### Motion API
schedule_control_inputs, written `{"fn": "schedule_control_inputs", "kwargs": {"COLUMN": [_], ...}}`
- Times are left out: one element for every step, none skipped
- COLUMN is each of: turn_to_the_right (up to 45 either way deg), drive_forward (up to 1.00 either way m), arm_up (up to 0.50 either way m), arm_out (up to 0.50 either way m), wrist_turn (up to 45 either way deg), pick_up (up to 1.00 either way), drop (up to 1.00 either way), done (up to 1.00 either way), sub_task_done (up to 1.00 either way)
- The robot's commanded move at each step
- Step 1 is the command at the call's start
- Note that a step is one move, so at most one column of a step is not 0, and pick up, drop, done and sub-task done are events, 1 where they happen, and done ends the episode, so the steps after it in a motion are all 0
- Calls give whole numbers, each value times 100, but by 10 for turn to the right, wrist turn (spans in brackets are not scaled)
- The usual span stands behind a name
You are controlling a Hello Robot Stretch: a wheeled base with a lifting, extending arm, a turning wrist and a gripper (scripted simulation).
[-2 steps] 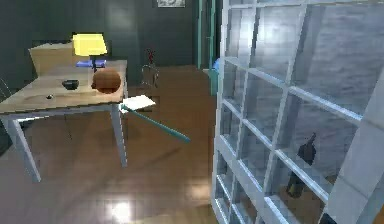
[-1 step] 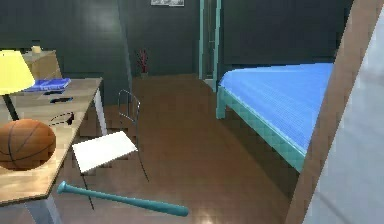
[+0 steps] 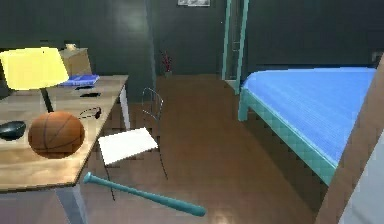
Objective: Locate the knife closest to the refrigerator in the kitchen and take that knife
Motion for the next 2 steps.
{"fn": "schedule_control_inputs", "kwargs": {"turn_to_the_right": [0, 240], "drive_forward": [35, 0], "arm_up": [0, 0], "arm_out": [0, 0], "wrist_turn": [0, 0], "pick_up": [0, 0], "drop": [0, 0], "done": [0, 0], "sub_task_done": [0, 0]}}
